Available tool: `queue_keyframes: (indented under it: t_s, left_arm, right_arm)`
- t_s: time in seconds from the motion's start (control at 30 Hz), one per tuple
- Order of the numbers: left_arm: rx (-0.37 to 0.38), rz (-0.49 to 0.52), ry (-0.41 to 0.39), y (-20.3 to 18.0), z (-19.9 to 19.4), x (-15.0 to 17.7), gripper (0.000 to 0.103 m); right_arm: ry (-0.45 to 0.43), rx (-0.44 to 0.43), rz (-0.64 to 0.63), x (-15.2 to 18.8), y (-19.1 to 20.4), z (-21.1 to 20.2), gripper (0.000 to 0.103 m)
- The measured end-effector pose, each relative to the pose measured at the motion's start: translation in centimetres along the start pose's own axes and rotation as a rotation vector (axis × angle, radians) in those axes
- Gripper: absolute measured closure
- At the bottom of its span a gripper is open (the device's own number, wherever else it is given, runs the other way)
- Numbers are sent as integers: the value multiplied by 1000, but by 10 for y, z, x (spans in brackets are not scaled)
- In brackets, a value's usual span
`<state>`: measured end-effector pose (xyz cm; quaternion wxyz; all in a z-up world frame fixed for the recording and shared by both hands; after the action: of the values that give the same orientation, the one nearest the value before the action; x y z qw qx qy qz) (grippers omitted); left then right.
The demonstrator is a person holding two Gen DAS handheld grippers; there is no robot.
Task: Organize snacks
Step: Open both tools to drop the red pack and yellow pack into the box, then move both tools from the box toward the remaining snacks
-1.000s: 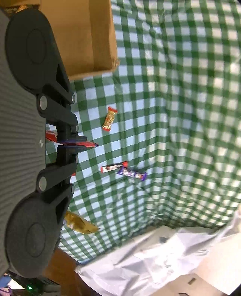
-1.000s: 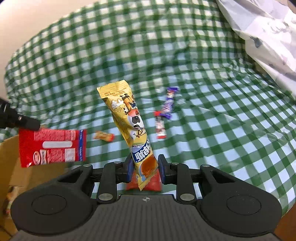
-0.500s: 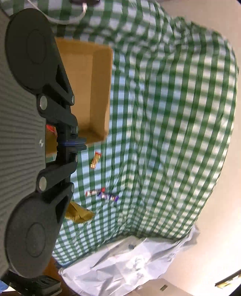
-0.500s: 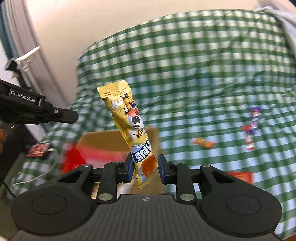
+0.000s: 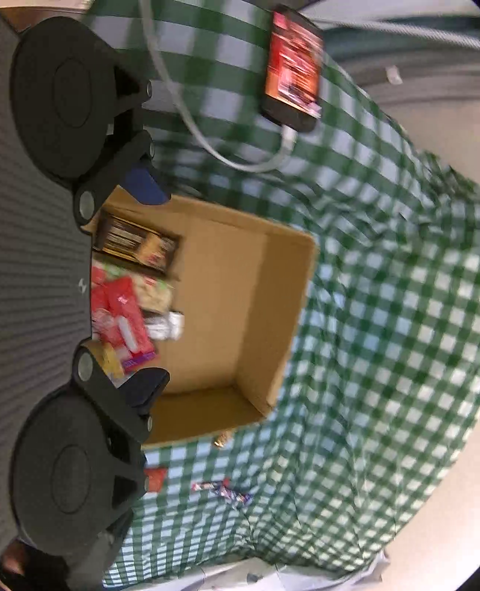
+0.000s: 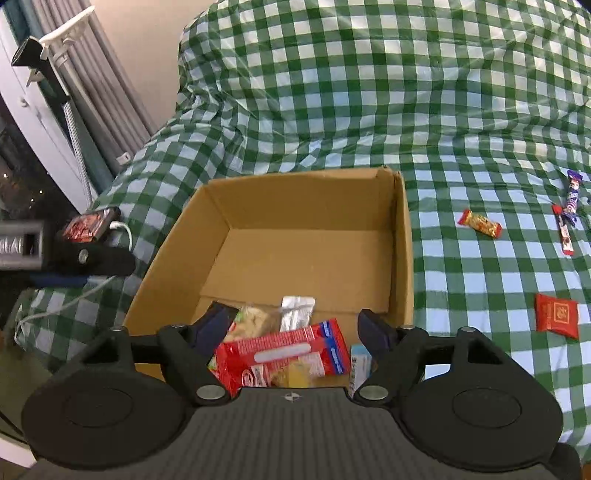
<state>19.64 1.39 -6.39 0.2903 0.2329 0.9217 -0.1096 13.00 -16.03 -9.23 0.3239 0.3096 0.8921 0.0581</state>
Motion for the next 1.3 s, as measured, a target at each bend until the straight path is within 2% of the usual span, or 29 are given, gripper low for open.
queue_keyframes:
  t_s: [0.07, 0.23, 0.37, 0.4, 0.57, 0.87, 1.03, 1.1, 1.2, 1.23, 1.3]
  left_arm:
    - [-17, -20, 12, 5, -3, 18, 6]
    - [-91, 13, 0, 6, -23, 57, 6]
    - [-150, 93, -21, -4, -45, 71, 5]
    - [-166, 114, -29, -7, -51, 73, 0]
    - [-234, 155, -102, -17, -79, 75, 0]
    - [-216, 116, -111, -29, -104, 93, 0]
    - [-267, 57, -192, -22, -120, 97, 0]
    - [-257, 45, -162, -18, -119, 97, 0]
    - [-186, 16, -106, -18, -113, 100, 0]
    - [-173, 3, -112, -18, -112, 100, 0]
    - [-197, -35, -138, -13, -113, 101, 0]
  right_arm:
    - [5, 21, 0, 9, -3, -9, 15]
    - [-28, 48, -17, 35, -11, -46, 10]
    - [-74, 63, -9, 56, -15, -78, 8]
    - [-85, 61, -10, 60, -13, -85, 7]
    - [-133, 45, -33, 71, 2, -108, 6]
    - [-214, 32, -73, 88, 15, -151, 3]
    - [-230, 29, -78, 91, 17, -160, 3]
    - [-237, 27, -83, 92, 19, -162, 3]
    - [-237, 28, -86, 93, 20, -163, 2]
    - [-237, 27, -86, 93, 20, -163, 2]
    - [-237, 30, -85, 94, 19, -164, 2]
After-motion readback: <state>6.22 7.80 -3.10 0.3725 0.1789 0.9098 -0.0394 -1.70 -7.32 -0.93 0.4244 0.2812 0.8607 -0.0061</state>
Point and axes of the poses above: each gripper's, at about its wrist camera, not at the fingertips, and z roughly the way its jaws point, y to its left, x to its underside, the point moved 10 cm from there along z, roughly the way its jaws point, and after that the axes turned 11 degrees about z, right-handed, at the moved point
